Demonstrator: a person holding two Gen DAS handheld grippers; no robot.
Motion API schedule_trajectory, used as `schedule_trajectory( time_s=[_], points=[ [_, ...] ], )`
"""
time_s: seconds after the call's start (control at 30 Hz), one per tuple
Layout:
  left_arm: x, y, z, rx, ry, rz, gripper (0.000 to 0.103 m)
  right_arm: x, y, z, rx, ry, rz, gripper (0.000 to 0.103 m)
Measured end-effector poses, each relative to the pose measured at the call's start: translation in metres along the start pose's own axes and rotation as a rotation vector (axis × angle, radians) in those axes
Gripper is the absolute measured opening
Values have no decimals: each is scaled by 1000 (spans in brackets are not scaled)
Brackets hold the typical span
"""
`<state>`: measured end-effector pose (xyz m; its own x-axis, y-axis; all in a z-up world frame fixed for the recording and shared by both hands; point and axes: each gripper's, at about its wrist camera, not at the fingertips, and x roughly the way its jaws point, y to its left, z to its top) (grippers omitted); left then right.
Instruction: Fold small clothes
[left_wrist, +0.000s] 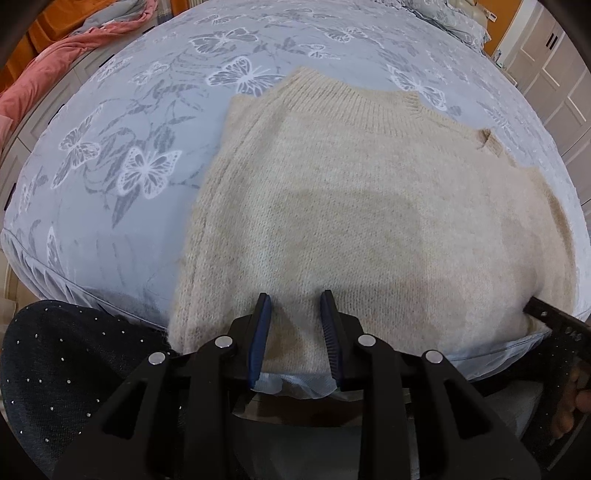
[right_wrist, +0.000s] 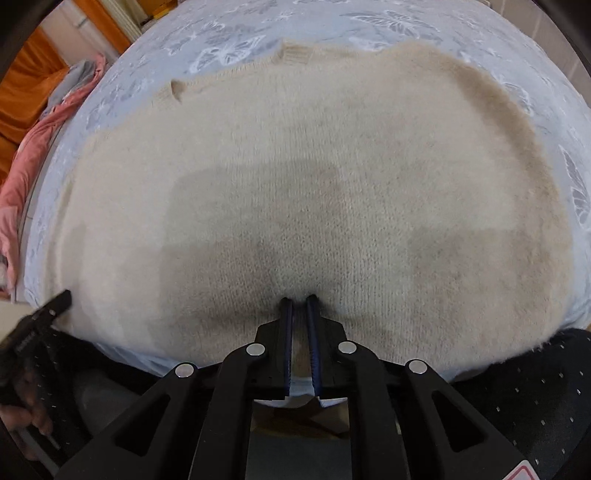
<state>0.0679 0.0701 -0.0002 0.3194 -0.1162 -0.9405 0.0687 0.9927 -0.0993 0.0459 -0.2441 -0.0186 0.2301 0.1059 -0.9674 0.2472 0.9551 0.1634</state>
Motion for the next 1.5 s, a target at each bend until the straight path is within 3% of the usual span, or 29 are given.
schedule_trajectory(
  time_s=[0.07, 0.1, 0.13, 0.2, 0.23, 0.33, 0.43, 0.5, 0.53, 0.57, 0.6, 0.67, 0.7, 0.73, 0.8, 0.83, 0.9, 0.93, 1.0, 1.07, 1.17, 1.3, 1.4, 1.5],
  points=[
    [-11, 8, -1, -38, -26, -53, 30, -18, -8, 0, 22, -39, 27, 10],
    [-17, 13, -2, -62, -41, -80, 35, -31, -18, 1, 42, -75, 11, 17],
    [-22, 20, -3, -95, -52, -100, 45, -47, -32, -1, 73, -121, -20, 31],
    [-29, 39, -4, -173, -65, -126, 51, -65, -56, -5, 134, -190, -67, 50],
    [-30, 46, -4, -202, -64, -135, 54, -73, -72, -7, 163, -210, -93, 54],
    [-19, 64, -3, -294, -33, -144, 63, -69, -125, -9, 271, -165, -188, 57],
    [4, 64, 2, -325, 16, -159, 74, -50, -152, -7, 384, -70, -86, 58],
    [13, 60, 6, -330, 29, -153, 71, -39, -150, 3, 351, -61, -64, 57],
    [16, 60, 9, -331, 26, -155, 58, -37, -148, 8, 335, -57, -57, 37],
    [16, 61, 13, -329, 28, -138, 36, -34, -144, 14, 316, -63, -32, 22],
    [13, 63, 15, -323, 34, -151, 28, -40, -137, 9, 313, -73, -32, 19],
    [1, 70, 15, -337, 17, -191, 24, -61, -129, 12, 303, -157, 5, 15],
    [-6, 73, 15, -328, 7, -190, 21, -75, -127, 10, 300, -202, 27, 13],
    [-12, 75, 16, -297, 4, -154, 11, -90, -126, 8, 293, -244, 28, 13],
    [-5, 79, 14, -287, 25, -138, 11, -89, -132, 5, 283, -235, 1, 13],
    [5, 81, 12, -309, 61, -146, 11, -76, -135, 7, 281, -193, -22, 14],
    [11, 83, 13, -329, 78, -154, 14, -29, -149, 7, 309, -1, -42, 15],
    [7, 81, 15, -331, 67, -152, 18, -27, -151, 7, 333, 3, -32, 18],
    [-5, 80, 17, -336, 39, -167, 30, -54, -145, 11, 347, -98, -66, 26],
    [-15, 81, 19, -350, -8, -190, 62, -82, -129, 12, 322, -188, -137, 28],
    [-10, 80, 27, -363, -22, -201, 65, -107, -85, 14, 198, -245, -72, 27],
    [17, 81, 36, -418, 32, -222, 66, -78, 3, 24, -29, -156, 87, 21],
    [37, 85, 30, -485, 70, -229, 67, -40, 51, 26, -119, -74, 113, 20],
    [42, 85, 26, -502, 43, -252, 74, 8, 66, 22, -137, 55, 102, 20]
  ],
)
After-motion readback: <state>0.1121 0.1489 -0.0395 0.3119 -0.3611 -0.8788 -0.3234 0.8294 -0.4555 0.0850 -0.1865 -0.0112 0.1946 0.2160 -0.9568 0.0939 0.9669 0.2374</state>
